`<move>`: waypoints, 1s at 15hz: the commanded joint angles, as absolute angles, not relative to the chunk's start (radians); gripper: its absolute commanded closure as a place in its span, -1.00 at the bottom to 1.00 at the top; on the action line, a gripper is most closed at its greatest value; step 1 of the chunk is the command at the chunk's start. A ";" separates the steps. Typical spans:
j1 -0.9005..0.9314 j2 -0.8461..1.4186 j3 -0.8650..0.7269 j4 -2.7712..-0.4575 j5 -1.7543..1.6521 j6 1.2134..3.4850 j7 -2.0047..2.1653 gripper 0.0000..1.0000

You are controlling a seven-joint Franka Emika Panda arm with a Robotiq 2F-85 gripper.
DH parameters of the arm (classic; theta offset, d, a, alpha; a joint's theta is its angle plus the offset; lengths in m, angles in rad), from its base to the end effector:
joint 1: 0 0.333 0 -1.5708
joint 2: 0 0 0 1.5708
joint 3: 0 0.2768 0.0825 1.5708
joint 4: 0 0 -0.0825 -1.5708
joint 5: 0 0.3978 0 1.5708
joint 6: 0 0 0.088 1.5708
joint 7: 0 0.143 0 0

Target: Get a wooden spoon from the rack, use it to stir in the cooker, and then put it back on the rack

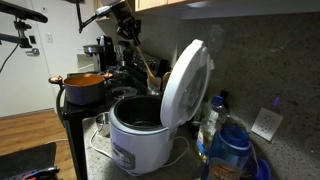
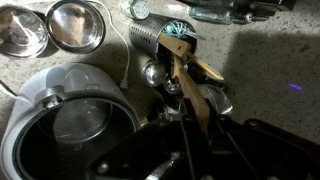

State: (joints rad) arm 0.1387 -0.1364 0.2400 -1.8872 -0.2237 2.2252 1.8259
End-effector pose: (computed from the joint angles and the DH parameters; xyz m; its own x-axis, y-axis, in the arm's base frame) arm 0.5557 0.2127 0.5409 0.1861 -0.9736 0.1319 -0.8458 -0.2271 -0.4828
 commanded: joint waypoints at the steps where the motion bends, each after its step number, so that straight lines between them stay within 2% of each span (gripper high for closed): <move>1: 0.144 -0.149 0.235 -1.896 -0.182 2.211 1.812 0.90; 15: 0.143 -0.145 0.235 -1.982 -0.192 2.307 1.817 0.91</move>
State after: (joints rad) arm 0.1439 -0.1331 0.2418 -1.9401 -0.2043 2.2505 1.8259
